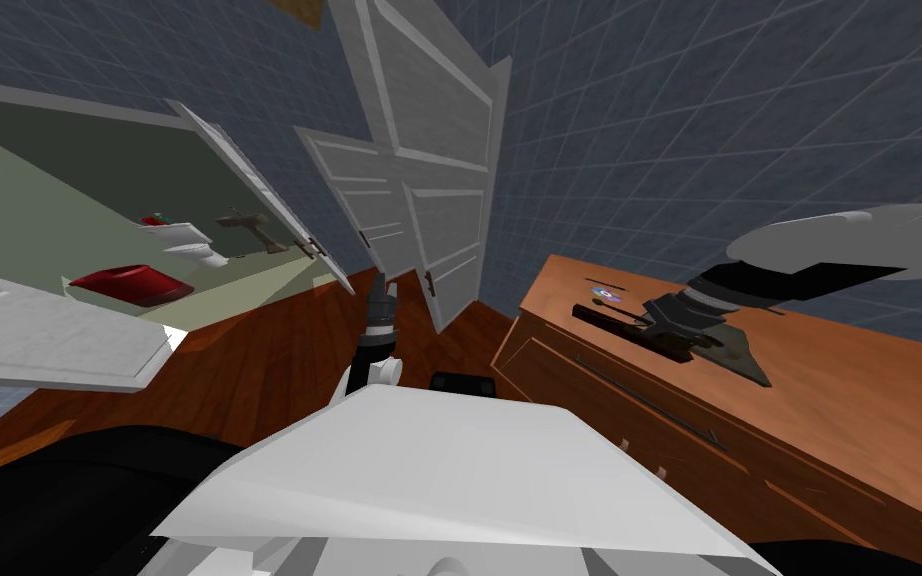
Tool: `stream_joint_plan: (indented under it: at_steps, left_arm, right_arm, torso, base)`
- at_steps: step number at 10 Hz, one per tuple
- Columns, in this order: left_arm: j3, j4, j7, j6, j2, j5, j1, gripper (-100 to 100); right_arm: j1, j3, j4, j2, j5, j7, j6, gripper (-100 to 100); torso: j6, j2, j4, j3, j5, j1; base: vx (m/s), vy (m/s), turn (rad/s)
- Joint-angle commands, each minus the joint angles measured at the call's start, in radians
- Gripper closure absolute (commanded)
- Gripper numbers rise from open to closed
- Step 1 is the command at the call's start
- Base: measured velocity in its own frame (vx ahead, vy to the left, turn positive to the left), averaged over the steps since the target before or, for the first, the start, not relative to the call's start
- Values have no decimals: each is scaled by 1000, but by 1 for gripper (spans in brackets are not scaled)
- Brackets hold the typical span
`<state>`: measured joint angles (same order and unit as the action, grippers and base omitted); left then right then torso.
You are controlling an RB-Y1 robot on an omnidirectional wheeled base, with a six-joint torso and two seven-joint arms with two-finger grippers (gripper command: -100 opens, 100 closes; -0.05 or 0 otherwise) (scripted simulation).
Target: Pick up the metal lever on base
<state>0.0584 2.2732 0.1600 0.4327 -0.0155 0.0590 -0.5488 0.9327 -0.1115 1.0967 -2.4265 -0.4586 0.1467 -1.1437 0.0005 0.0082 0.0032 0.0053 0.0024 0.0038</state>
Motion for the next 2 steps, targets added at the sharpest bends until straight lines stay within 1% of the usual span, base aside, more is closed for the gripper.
stream_joint_plan:
  at_steps: [1,2]
  left_arm:
    - [0,0,0,0,0,0,0,0]
    - [0,0,0,0,0,0,0,0]
  right_arm:
    - [0,0,0,0,0,0,0,100]
    - [0,-2,-1,0,-2,-2,-3,0]
  torso:
    - [0,0,0,0,0,0]
    - [0,-1,0,0,0,0]
  base:
    - [-11,-1,4]
    - [0,0,0]
